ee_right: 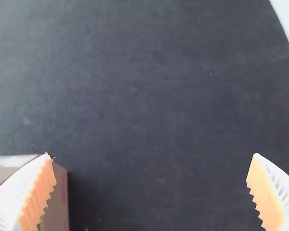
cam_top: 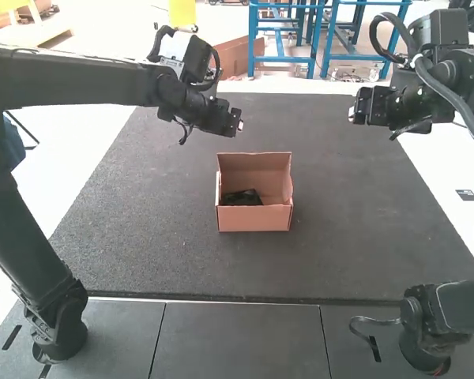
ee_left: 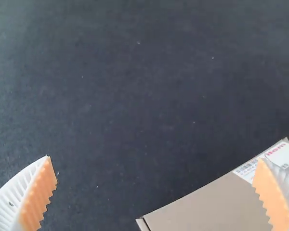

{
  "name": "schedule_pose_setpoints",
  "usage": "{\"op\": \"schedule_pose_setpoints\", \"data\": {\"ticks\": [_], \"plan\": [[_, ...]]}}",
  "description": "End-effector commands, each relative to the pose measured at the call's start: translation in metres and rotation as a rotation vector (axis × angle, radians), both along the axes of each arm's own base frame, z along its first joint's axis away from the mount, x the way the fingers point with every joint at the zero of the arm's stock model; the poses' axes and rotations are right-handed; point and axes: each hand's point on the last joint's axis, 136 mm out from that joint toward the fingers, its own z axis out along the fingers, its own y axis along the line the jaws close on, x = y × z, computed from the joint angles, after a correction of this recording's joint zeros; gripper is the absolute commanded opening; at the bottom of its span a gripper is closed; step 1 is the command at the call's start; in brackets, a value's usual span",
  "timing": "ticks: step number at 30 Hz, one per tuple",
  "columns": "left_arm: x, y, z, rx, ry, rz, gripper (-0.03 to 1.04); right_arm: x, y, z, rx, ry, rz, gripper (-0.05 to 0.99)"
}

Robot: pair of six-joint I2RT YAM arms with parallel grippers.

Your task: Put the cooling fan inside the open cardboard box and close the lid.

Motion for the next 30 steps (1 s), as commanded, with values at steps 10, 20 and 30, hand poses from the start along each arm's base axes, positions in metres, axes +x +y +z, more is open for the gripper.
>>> {"op": "schedule_pose_setpoints", "data": {"ticks": [10, 20, 30], "plan": [[-0.033, -0.010, -0.036, 0.049, 0.143, -0.083, 0.96, -0.001, -0.013, 0.017, 0.046, -0.034, -0.030, 0.91], [-0.069, -0.017, -0.075, 0.086, 0.263, -0.148, 0.96, -0.013, -0.008, -0.001, 0.052, 0.043, -0.006, 0.91], [-0.095, -0.015, -0.118, 0.138, 0.312, -0.179, 0.96, -0.017, -0.006, -0.004, 0.050, 0.066, 0.004, 0.91]]}}
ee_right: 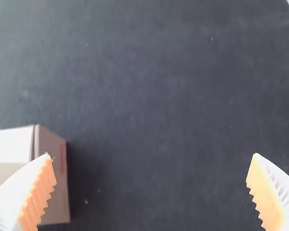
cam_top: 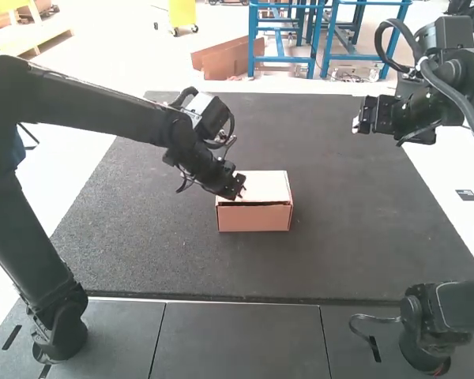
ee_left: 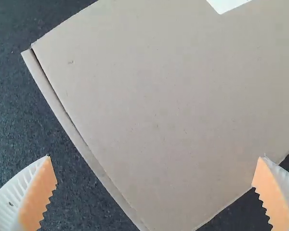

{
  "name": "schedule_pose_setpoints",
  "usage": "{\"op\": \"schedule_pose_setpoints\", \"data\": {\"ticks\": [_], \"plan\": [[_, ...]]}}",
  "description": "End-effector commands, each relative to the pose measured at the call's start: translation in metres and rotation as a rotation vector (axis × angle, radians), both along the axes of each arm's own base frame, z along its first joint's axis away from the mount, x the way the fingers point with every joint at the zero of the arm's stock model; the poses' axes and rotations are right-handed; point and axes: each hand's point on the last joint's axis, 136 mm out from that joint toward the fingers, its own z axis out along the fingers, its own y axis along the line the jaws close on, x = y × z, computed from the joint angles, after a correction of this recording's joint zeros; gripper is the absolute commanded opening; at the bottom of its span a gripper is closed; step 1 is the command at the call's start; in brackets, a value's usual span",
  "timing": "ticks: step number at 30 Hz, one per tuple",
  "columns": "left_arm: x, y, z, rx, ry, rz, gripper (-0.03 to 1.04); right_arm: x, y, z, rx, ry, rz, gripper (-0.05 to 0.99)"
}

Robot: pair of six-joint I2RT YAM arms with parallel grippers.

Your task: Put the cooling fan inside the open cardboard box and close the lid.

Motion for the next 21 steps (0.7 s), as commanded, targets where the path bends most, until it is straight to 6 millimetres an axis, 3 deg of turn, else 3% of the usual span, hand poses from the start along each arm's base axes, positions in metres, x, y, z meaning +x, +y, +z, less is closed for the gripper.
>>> {"op": "schedule_pose_setpoints", "data": {"ticks": [1, 6, 9, 11, 16, 18, 21], "plan": [[-0.004, 0.001, -0.005, 0.009, -0.010, -0.009, 0.96, -0.002, 0.001, 0.015, 0.017, -0.042, 0.002, 0.91], [0.001, 0.007, -0.005, 0.030, -0.042, 0.004, 0.96, -0.003, 0.001, 0.015, 0.018, -0.037, 0.004, 0.91], [0.008, 0.004, 0.017, 0.005, -0.084, 0.006, 0.96, -0.003, 0.001, 0.016, 0.021, -0.037, 0.007, 0.91], [0.020, 0.002, 0.050, -0.041, -0.152, 0.016, 0.96, -0.004, 0.002, 0.015, 0.025, -0.035, 0.011, 0.91], [0.041, 0.010, 0.157, -0.161, -0.334, 0.065, 0.96, -0.005, 0.003, 0.010, 0.027, -0.022, 0.016, 0.91], [0.041, 0.014, 0.190, -0.215, -0.379, 0.075, 0.96, -0.005, 0.003, 0.009, 0.027, -0.021, 0.016, 0.91], [0.038, 0.026, 0.222, -0.281, -0.438, 0.099, 0.96, -0.006, 0.007, 0.007, 0.035, -0.017, 0.035, 0.91]]}}
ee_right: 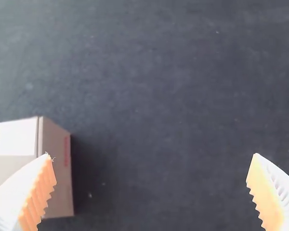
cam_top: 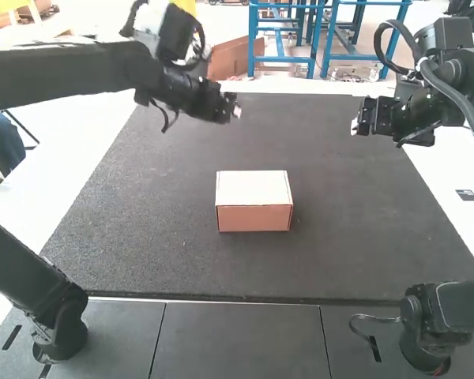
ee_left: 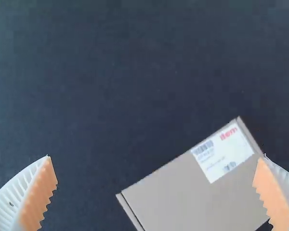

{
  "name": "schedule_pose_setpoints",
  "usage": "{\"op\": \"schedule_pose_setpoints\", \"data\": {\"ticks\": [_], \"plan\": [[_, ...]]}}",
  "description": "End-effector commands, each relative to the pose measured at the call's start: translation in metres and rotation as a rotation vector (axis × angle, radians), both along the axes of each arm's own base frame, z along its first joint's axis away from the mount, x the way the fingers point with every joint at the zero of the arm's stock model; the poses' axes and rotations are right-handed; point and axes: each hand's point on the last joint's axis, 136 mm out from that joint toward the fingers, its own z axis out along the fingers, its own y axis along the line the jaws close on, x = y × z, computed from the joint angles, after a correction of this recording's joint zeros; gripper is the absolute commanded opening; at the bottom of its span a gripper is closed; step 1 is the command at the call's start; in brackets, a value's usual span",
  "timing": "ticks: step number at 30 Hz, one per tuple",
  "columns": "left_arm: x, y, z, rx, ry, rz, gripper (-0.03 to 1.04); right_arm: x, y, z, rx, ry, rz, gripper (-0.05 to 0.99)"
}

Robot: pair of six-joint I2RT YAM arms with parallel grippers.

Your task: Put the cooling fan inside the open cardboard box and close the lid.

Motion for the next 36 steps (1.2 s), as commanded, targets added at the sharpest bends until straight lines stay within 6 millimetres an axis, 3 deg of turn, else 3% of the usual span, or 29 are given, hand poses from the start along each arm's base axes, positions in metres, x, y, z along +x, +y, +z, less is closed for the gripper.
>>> {"op": "schedule_pose_setpoints", "data": {"ticks": [1, 5, 8, 10, 12, 16, 28, 36], "plan": [[-0.005, 0.016, 0.035, -0.065, -0.063, 0.019, 0.96, -0.003, 0.005, 0.009, 0.024, -0.032, 0.029, 0.91], [-0.002, 0.048, 0.022, -0.059, -0.086, 0.084, 0.96, 0.002, 0.011, 0.011, 0.055, -0.083, 0.061, 0.91], [-0.001, 0.066, 0.030, -0.106, -0.200, 0.124, 0.96, 0.004, 0.016, 0.020, 0.079, -0.160, 0.082, 0.91], [-0.003, 0.077, 0.048, -0.163, -0.326, 0.148, 0.96, 0.008, 0.018, 0.032, 0.091, -0.242, 0.093, 0.91], [-0.014, 0.079, 0.055, -0.187, -0.414, 0.113, 0.96, 0.009, 0.022, 0.043, 0.092, -0.329, 0.125, 0.91], [-0.031, 0.086, 0.048, -0.214, -0.471, 0.087, 0.96, 0.007, 0.020, 0.058, 0.097, -0.485, 0.121, 0.91], [-0.083, 0.106, 0.005, -0.265, -0.592, 0.094, 0.97, -0.028, -0.008, 0.015, -0.011, -0.662, 0.054, 0.91], [-0.104, 0.115, -0.019, -0.265, -0.652, 0.097, 0.97, -0.040, -0.018, 0.004, -0.074, -0.768, 0.026, 0.91]]}}
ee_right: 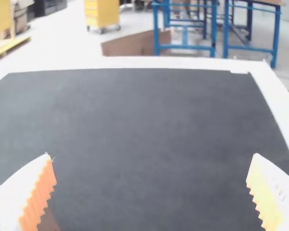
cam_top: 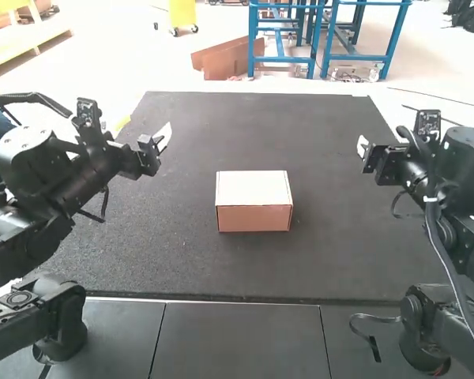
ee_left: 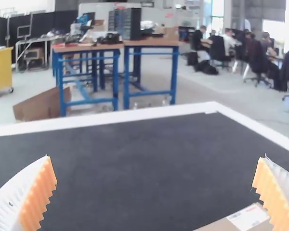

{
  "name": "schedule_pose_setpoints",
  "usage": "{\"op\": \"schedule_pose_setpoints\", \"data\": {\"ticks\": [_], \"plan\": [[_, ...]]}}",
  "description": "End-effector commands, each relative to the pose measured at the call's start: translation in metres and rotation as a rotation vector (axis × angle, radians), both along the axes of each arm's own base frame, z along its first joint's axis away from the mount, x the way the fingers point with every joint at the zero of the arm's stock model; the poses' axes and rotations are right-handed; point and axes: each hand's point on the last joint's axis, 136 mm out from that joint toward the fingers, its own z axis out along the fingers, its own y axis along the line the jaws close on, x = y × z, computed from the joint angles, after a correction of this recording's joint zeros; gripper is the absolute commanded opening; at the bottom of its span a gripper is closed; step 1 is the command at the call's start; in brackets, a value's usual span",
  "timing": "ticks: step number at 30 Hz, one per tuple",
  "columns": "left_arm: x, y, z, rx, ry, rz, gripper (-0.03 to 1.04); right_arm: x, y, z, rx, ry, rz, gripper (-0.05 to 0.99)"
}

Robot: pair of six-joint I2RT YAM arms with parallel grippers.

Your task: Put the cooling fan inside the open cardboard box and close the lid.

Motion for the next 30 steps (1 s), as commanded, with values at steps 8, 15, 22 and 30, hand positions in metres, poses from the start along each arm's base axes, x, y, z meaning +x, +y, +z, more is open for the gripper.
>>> {"op": "schedule_pose_setpoints", "data": {"ticks": [8, 15, 22, 30], "plan": [[-0.017, 0.008, -0.024, 0.019, -0.061, 0.012, 0.97, -0.011, -0.012, -0.014, -0.061, -0.070, -0.046, 0.91], [-0.034, 0.012, -0.023, 0.001, -0.133, 0.007, 0.96, -0.024, -0.012, -0.027, -0.063, -0.110, -0.044, 0.90], [-0.034, 0.012, -0.043, 0.015, -0.086, 0.006, 0.96, -0.039, -0.015, -0.037, -0.079, -0.134, -0.052, 0.90], [-0.026, 0.027, -0.061, 0.029, -0.013, 0.074, 0.96, -0.038, -0.021, -0.043, -0.077, -0.109, -0.076, 0.90]]}}
